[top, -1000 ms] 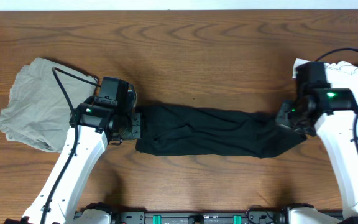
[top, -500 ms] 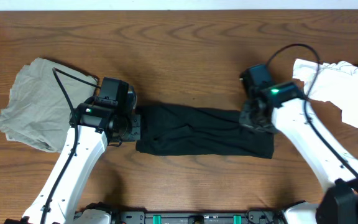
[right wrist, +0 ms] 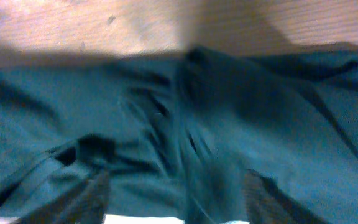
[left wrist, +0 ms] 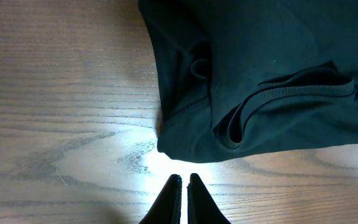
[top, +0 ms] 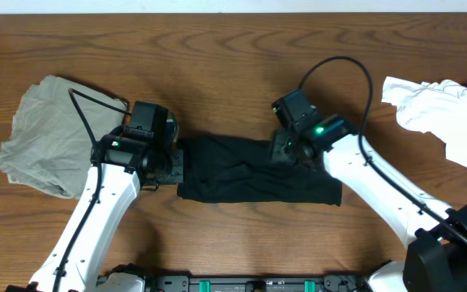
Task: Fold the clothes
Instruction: 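Fold the strip's right end leftward toward the left gripper with the right gripper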
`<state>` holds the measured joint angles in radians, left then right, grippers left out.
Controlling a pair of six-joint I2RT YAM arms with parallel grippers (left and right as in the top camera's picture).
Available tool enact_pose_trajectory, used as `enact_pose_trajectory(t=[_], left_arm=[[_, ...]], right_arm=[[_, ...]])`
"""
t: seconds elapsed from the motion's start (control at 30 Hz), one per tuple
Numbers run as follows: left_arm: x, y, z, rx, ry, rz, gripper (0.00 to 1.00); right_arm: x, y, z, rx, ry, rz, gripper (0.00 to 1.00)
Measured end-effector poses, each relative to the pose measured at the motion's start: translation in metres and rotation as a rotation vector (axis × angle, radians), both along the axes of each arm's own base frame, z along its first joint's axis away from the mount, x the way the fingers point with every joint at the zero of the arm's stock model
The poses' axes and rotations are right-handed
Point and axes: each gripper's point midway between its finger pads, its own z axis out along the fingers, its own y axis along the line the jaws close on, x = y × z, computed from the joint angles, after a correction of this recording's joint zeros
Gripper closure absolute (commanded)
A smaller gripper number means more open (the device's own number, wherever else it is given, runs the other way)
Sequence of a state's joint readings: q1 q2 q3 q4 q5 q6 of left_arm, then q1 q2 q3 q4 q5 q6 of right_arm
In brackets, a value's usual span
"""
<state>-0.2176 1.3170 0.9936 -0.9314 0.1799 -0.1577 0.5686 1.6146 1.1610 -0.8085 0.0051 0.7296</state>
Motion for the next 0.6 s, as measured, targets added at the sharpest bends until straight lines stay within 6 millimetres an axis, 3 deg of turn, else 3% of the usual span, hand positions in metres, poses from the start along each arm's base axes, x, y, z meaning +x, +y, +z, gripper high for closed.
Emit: enact_pose_trajectory(t=[0.07,0.27,0.4,0.6], left_arm=[[0.000,0.000,0.000,0.000,0.000,0.000,0.93],[0.000,0.000,0.000,0.000,0.001,0.000,0.93],[0.000,0.000,0.000,0.000,0.001,0.000,0.93],[0.000,0.000,0.000,0.000,0.000,0.000,0.93]], right_arm=[[-0.004,0.005,0.000,0.004,0.005,0.023,0.09],[-0.010,0.002,-0.002,-0.019,0.024,0.058,0.04],[-0.012,-0.006,-0.004,-0.038,0.043,0.064,0.23],[-0.013,-0.009,-0.004,-0.041,0.051,0.059,0.25]])
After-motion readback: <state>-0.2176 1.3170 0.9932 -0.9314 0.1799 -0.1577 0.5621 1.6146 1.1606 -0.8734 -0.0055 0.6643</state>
